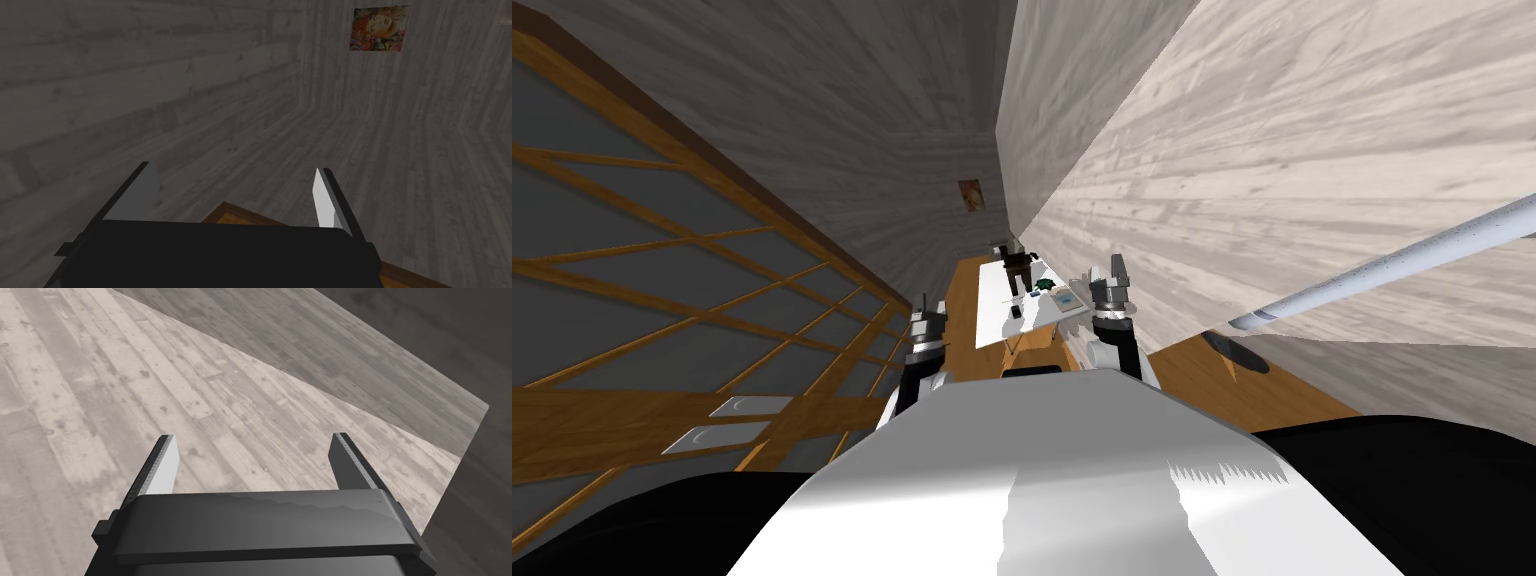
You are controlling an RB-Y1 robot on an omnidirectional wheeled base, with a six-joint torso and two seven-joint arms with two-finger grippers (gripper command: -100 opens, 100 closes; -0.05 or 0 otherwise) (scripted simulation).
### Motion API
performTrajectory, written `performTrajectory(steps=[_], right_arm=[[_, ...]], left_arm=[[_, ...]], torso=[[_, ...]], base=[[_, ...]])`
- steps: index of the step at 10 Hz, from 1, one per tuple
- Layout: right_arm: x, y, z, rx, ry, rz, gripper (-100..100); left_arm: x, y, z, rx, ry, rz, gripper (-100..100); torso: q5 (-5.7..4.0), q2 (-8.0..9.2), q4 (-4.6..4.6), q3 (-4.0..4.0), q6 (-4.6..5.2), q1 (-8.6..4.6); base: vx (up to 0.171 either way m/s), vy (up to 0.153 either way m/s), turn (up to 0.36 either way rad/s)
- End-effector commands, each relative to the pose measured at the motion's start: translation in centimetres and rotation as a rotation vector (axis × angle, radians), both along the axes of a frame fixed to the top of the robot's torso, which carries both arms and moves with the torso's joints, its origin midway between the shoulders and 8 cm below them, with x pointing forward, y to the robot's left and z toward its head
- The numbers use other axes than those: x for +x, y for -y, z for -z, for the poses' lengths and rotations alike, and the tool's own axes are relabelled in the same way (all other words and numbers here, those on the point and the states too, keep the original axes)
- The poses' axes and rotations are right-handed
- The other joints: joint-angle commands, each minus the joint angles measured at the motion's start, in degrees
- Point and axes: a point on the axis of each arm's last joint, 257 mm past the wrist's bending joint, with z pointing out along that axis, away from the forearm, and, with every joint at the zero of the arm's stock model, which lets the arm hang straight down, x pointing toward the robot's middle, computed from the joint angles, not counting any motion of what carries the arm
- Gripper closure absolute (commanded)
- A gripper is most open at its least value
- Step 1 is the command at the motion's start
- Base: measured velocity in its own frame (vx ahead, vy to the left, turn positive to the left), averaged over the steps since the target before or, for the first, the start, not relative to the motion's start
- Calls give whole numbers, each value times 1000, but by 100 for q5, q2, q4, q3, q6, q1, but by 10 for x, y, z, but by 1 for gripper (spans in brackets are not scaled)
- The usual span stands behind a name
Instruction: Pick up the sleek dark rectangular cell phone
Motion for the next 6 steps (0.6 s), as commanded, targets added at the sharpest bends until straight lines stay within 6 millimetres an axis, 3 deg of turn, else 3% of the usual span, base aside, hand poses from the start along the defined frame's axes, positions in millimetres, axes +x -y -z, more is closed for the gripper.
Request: performTrajectory(steps=[1,2,6], right_arm=[[0,0,0,0,0,0,0],[0,0,0,0,0,0,0],[0,0,0,0,0,0,0]], left_arm=[[3,-17,20,4,-77,-20,-100],[3,-17,21,3,-82,-21,-100],[7,-53,63,4,-249,-60,-100]], torso=[[0,0,0,0,0,0],[-2,1,1,1,0,-8],[-3,-16,-3,-8,-1,-18]], base=[[-95,85,-102],[-57,54,-37],[-56,66,-92]])
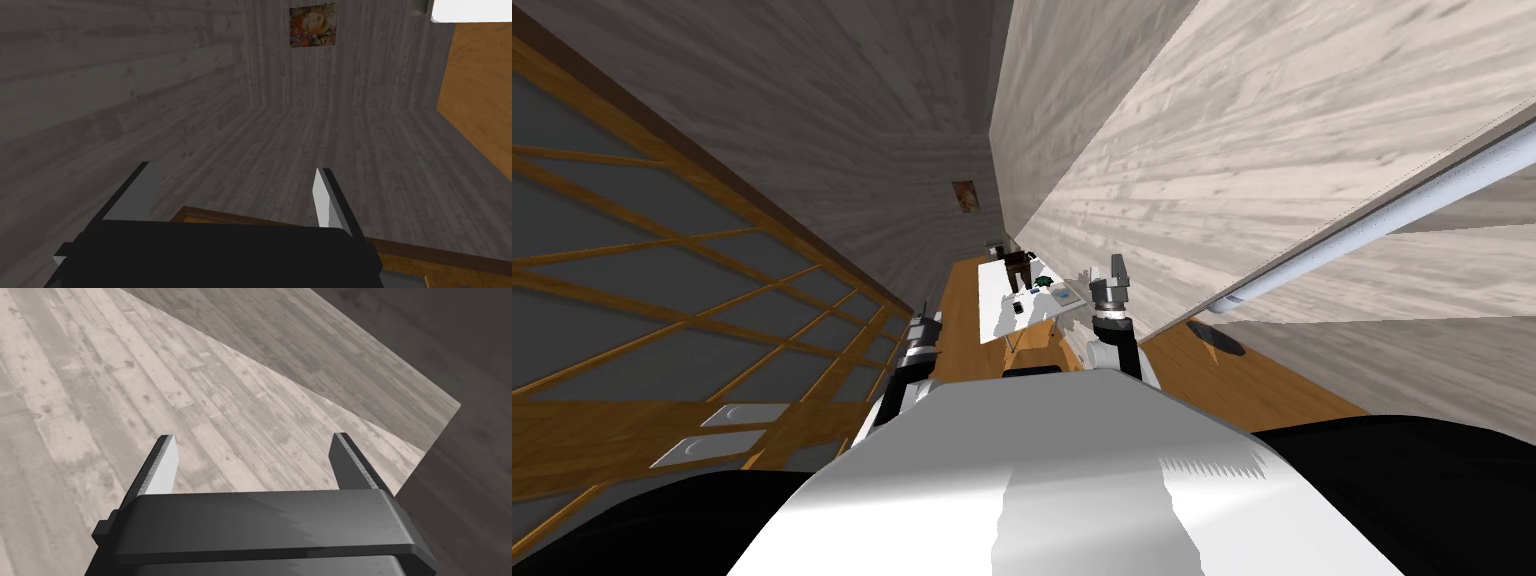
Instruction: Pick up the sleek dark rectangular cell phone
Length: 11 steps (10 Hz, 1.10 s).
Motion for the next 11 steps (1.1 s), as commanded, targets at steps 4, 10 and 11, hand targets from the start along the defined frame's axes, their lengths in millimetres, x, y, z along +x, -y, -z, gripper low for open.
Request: performTrajectory(steps=[4,10,11], right_arm=[[0,0,0,0,0,0,0],[0,0,0,0,0,0,0],[0,0,0,0,0,0,0]], left_arm=[[1,-33,42,-4,-165,-33,-100],[-9,-69,95,-12,-377,-59,-100],[-14,-80,108,0,-436,-65,-100]], torso=[[-2,-8,-1,-5,-1,-10],[-1,-7,-1,-4,2,-7],[-2,-8,-1,-4,-3,-11]], base=[[-40,36,-89],[-44,32,-130],[-38,5,-159]])
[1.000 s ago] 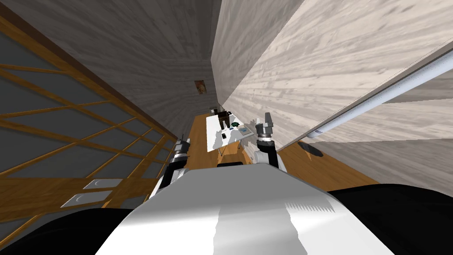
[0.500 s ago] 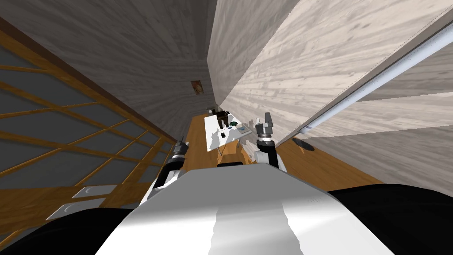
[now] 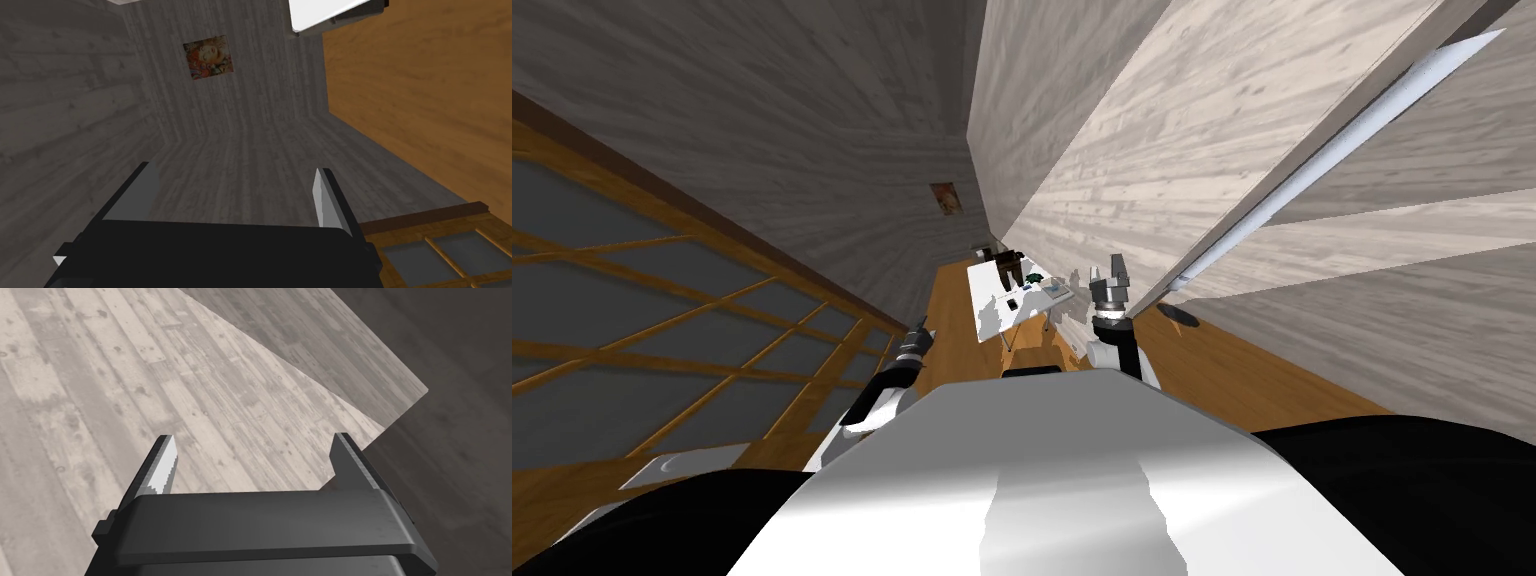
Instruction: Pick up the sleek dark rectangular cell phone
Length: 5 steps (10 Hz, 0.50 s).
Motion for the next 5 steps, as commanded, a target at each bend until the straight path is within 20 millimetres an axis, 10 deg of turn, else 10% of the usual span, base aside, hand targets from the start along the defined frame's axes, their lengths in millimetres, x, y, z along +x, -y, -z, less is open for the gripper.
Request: performTrajectory(steps=[1,5], right_arm=[[0,0,0,0,0,0,0],[0,0,0,0,0,0,0]], left_arm=[[-6,-5,14,-12,-50,-5,-100],[-19,-25,47,-18,-194,-8,-100]], torso=[[0,0,0,0,0,0],[-1,-10,-2,-6,0,-4]], base=[[-26,6,-98],[-17,0,-148]])
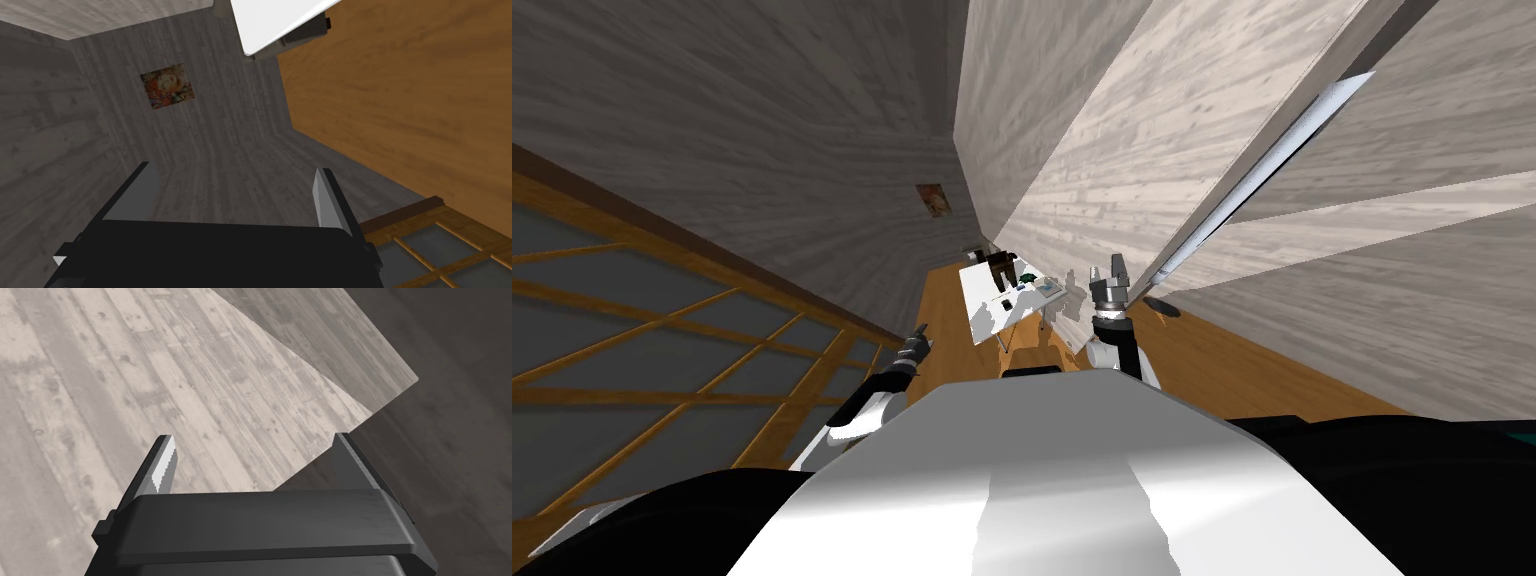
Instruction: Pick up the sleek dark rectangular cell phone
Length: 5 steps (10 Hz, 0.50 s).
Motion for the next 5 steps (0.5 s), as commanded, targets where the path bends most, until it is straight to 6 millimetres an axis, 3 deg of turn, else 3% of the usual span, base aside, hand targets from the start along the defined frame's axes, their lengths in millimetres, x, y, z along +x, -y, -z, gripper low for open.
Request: performTrajectory(steps=[1,5], right_arm=[[0,0,0,0,0,0,0],[0,0,0,0,0,0,0]], left_arm=[[-9,-10,15,4,-77,4,-100],[-26,-27,44,-1,-219,14,-100]], torso=[[0,0,0,0,0,0],[-1,-6,-1,-4,-1,-4]], base=[[-5,-14,-153],[2,-19,-191]])
